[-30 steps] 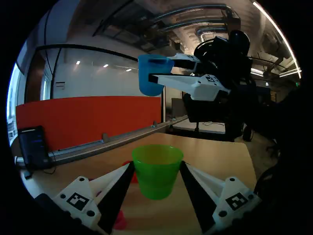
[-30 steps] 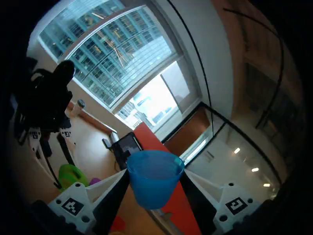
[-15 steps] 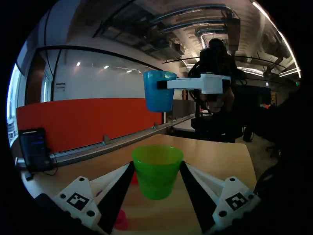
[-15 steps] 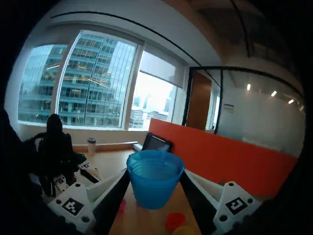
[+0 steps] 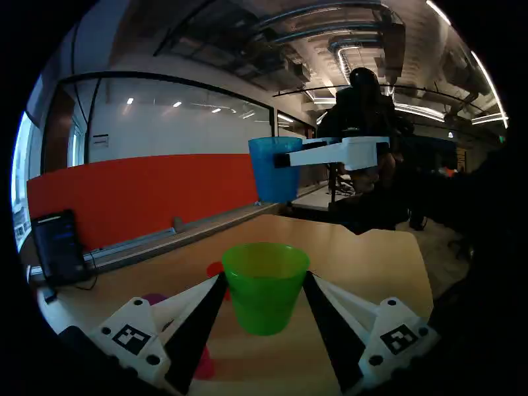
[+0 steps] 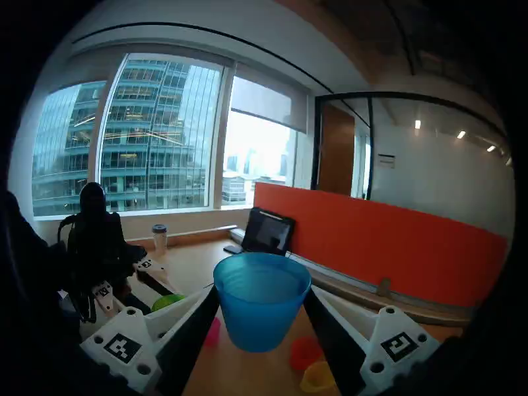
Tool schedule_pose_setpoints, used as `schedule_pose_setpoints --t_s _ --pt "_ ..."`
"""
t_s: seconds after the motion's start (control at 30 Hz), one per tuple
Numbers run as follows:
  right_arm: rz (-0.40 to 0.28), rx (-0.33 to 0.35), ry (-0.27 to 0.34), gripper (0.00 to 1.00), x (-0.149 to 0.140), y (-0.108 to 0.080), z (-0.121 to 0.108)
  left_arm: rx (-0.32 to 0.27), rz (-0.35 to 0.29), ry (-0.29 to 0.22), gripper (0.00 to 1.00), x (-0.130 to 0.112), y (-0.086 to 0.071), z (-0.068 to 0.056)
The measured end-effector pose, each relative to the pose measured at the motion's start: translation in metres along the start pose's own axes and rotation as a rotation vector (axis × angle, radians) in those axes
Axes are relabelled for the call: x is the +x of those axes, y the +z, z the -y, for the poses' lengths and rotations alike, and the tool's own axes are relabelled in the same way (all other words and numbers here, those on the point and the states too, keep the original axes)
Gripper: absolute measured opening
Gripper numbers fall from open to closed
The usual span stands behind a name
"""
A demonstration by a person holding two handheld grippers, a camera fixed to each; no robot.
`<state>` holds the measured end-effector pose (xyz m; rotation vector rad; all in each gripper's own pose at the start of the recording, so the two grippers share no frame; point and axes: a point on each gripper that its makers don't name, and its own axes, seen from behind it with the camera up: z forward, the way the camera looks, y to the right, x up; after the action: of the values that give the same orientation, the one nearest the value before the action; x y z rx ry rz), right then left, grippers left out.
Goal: Pour water
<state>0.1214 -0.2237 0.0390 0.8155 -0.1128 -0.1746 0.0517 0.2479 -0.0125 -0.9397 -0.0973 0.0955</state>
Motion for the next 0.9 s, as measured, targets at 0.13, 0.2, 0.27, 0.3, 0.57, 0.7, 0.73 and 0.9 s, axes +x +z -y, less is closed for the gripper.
schedule_pose_setpoints --t_s 0.13,0.2,0.27,0.3,0.57,0.7,0.73,0.9 --pt "0.028 0.001 0.0 0.9 -0.021 -0.006 0.0 -0.004 0.035 0.004 0.84 -0.011 -0.001 -0.001" --pt "0.04 0.004 0.002 0.91 -0.03 -0.008 0.0 -0.006 0.053 0.006 0.84 -0.017 -0.001 -0.001" --pt "0.053 0.007 0.008 0.91 -0.041 -0.01 0.001 -0.008 0.075 0.008 0.84 -0.024 -0.001 -0.001" --pt "0.06 0.009 0.012 0.91 -0.046 -0.011 0.002 -0.009 0.083 0.008 0.84 -0.027 0.0 -0.002" --pt "0.114 0.026 0.041 0.9 -0.082 -0.016 0.005 -0.038 0.156 0.001 0.84 -0.052 0.004 -0.008" --pt "0.144 0.039 0.046 0.9 -0.098 -0.016 0.008 -0.054 0.2 0.007 0.84 -0.066 0.007 -0.012" --pt "0.15 0.042 0.045 0.9 -0.102 -0.016 0.009 -0.057 0.215 0.011 0.84 -0.07 0.008 -0.012" --pt "0.189 0.052 0.043 0.91 -0.124 -0.016 0.011 -0.062 0.28 0.027 0.84 -0.089 0.012 -0.012"
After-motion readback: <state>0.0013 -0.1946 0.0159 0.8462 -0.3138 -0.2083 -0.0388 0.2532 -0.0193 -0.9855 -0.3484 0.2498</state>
